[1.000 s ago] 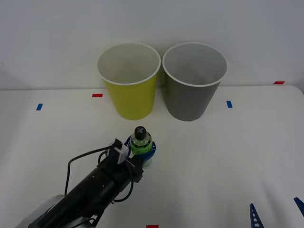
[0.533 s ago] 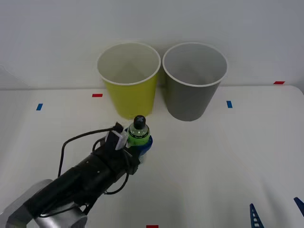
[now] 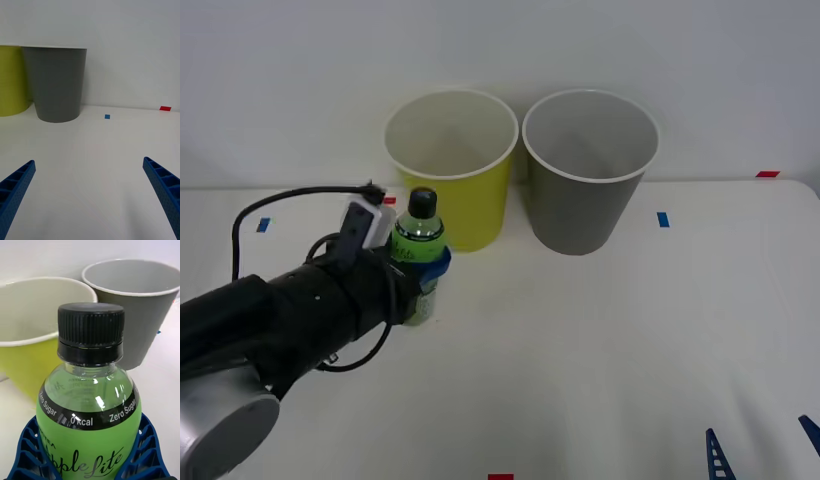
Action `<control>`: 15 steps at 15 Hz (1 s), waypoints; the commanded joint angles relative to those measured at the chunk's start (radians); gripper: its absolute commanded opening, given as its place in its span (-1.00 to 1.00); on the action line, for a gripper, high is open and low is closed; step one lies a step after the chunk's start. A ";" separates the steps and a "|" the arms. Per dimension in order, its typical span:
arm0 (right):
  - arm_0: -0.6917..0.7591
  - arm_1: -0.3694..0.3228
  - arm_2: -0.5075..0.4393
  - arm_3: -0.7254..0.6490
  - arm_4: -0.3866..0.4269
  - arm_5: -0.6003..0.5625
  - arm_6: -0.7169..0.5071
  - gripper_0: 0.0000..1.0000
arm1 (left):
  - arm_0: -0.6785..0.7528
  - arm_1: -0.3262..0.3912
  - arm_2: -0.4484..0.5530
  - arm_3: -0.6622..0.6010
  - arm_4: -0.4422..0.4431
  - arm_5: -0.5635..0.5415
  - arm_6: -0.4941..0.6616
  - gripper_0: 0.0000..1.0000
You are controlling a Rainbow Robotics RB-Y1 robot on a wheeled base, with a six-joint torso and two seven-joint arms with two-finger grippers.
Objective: Put cans in the gray bin and PET bottles in the light green bin.
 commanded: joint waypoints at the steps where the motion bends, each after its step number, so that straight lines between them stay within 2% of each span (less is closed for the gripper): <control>1: 0.000 0.000 0.000 0.000 0.000 0.000 0.000 1.00 | -0.096 -0.046 0.153 -0.046 0.097 0.186 -0.010 -0.99; 5: 0.000 0.000 0.000 0.000 0.000 0.000 0.000 1.00 | -0.274 -0.056 0.227 -0.047 0.095 0.390 -0.004 -0.99; 9: 0.000 0.000 0.000 0.000 0.000 0.000 0.000 1.00 | -0.464 -0.059 0.234 -0.041 0.014 0.555 0.036 -1.00; 10: 0.000 0.000 0.000 0.000 0.000 0.000 0.000 1.00 | -0.502 -0.062 0.234 -0.023 0.014 0.556 0.103 -1.00; 15: 0.000 0.000 0.000 0.000 0.000 0.000 0.000 1.00 | -0.749 -0.062 0.199 0.194 0.022 0.551 0.137 -0.99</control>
